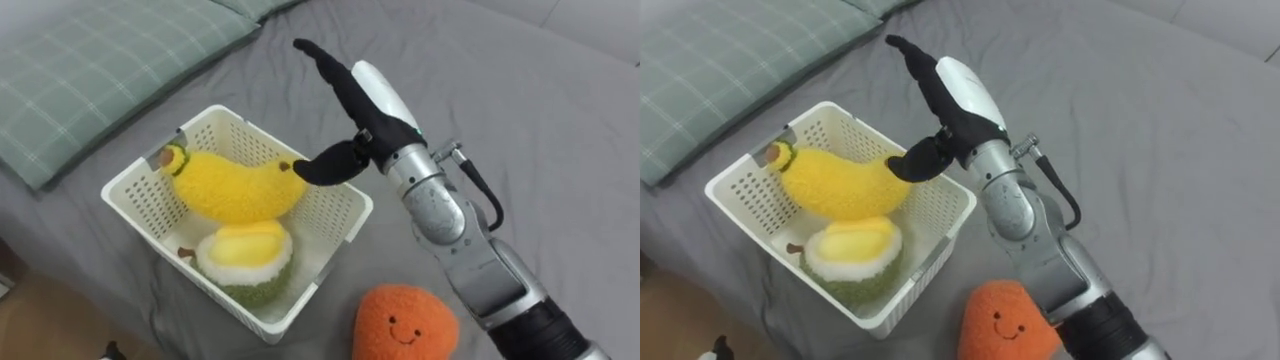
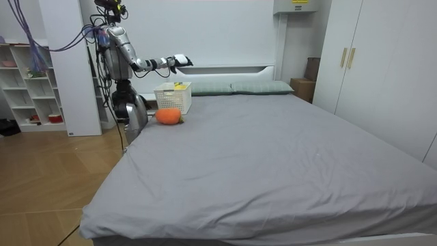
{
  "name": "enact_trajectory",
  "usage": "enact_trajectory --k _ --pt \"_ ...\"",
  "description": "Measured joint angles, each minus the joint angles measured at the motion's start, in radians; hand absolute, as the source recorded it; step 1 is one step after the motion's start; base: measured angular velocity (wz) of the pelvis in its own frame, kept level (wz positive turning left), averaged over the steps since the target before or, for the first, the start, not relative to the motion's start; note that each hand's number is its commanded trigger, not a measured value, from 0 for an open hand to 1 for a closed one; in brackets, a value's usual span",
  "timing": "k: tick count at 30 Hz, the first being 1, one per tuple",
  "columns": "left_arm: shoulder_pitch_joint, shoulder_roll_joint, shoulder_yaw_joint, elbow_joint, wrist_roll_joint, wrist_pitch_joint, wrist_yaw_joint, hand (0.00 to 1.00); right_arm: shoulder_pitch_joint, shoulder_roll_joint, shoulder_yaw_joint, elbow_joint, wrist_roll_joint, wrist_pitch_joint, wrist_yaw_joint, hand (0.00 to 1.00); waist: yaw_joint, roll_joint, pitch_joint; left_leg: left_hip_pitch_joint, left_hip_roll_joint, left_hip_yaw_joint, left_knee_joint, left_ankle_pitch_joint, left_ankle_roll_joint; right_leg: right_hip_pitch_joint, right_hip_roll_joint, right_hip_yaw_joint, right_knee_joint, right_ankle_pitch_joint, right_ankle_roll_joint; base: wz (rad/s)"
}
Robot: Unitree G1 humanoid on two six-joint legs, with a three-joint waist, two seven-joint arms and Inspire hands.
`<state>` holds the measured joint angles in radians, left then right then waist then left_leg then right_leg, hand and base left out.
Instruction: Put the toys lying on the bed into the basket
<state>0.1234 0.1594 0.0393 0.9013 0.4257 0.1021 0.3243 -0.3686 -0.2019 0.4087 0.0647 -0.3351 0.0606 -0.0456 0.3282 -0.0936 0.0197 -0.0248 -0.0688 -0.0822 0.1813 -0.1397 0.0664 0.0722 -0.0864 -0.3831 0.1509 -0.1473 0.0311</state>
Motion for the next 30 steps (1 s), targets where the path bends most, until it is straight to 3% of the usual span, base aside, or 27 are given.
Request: enact_trajectory --k 5,9,10,18,22,30 --pt "0.011 -0.002 -0.001 0.002 -0.002 0.0 0.0 0.0 0.01 -0.009 -0.076 0.029 0.06 -0.008 -0.031 0.0 -0.026 0.007 0.0019 0.022 0.004 0.024 -0.01 -0.001 0.001 0.008 0.002 0.026 0.001 0.0 0.0 -0.14" --pt "0.029 -0.021 0.002 0.0 -0.001 0.0 -0.001 0.0 0.077 -0.025 -0.135 0.03 0.1 -0.008 -0.026 0.0 -0.056 0.021 -0.0032 0.035 0.008 0.053 -0.015 -0.005 0.006 0.007 0.003 0.057 0.001 0.0 0.001 -0.19" --pt "0.028 -0.025 0.008 0.0 -0.003 0.0 -0.001 0.0 0.094 -0.031 -0.15 0.03 0.115 -0.007 -0.022 0.0 -0.078 0.021 -0.0047 0.035 0.008 0.055 -0.015 -0.005 0.006 0.007 0.002 0.058 0.001 0.001 0.001 -0.1" --pt "0.028 -0.027 0.016 0.002 -0.044 -0.001 0.0 0.0 0.203 -0.04 -0.185 0.042 0.222 -0.007 -0.016 0.0 -0.148 0.037 -0.0177 0.08 0.019 0.107 -0.038 -0.009 0.006 0.021 0.012 0.112 0.001 0.005 0.001 -0.21" --pt "0.029 -0.029 0.014 0.002 -0.047 -0.003 0.0 0.0 0.275 -0.04 -0.186 0.06 0.21 -0.006 0.014 0.0 -0.185 0.041 -0.0159 0.089 0.023 0.111 -0.037 -0.014 0.003 0.028 0.018 0.127 0.0 0.006 0.0 -0.08" --pt "0.018 -0.031 0.001 0.032 -0.121 -0.018 -0.001 0.0 0.327 -0.036 -0.174 0.226 0.139 0.005 0.105 0.0 -0.205 0.053 -0.014 0.082 0.023 0.115 -0.035 -0.015 0.003 0.018 0.019 0.135 0.002 0.007 -0.001 -0.02"
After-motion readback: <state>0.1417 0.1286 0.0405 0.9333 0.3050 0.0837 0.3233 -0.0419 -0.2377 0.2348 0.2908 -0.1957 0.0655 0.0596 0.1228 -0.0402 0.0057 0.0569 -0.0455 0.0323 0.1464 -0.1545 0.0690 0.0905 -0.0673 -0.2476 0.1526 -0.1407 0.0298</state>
